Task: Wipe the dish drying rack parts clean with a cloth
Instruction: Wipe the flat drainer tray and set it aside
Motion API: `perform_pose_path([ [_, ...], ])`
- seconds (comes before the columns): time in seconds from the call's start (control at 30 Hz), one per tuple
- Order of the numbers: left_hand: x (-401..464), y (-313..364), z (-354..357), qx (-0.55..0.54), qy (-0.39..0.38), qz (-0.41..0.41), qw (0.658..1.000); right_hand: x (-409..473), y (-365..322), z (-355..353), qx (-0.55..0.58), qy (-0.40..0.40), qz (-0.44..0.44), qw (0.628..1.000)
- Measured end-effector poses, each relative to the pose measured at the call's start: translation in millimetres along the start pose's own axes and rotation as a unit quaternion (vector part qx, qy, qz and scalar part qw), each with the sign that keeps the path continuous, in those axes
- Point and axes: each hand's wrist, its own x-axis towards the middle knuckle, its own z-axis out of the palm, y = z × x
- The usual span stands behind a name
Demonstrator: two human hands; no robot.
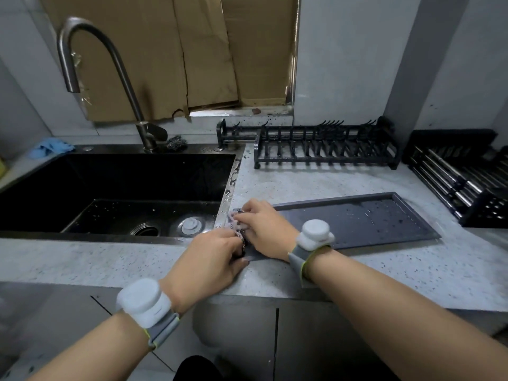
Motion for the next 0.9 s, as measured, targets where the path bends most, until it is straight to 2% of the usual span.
perform_pose_path([
  [0.13,2,-1,-3,0.001,-0.004,0.006,1.000,7,15,-11,-0.104,-0.043,-0.037,0.993],
  [0.33,1,-2,-4,-0.007,-0.013,-0.006,1.000,-23,60,-45,-0.168,-0.060,0.006,0.984],
  [0.43,1,-2,-4,-0.012,-0.021,-0.010,1.000,-18,59,-55,-0.134,-0.037,0.055,0.989],
  [0.5,7,-1,-7,-0.018,-0.031,-0.027,0.999,-14,43,-46,-0.076,-0.012,0.053,0.996],
  [0.57,17,0,-9,-0.002,-0.036,-0.028,0.999,-13,28,-30,-0.046,-0.025,0.044,0.998],
  [0.7,41,9,1,0.006,0.020,-0.036,0.999,-19,24,-20,-0.088,-0.062,0.059,0.992],
  [0.9,38,4,23,0.039,-0.005,-0.039,0.998,-31,54,-39,-0.091,-0.107,0.062,0.988],
])
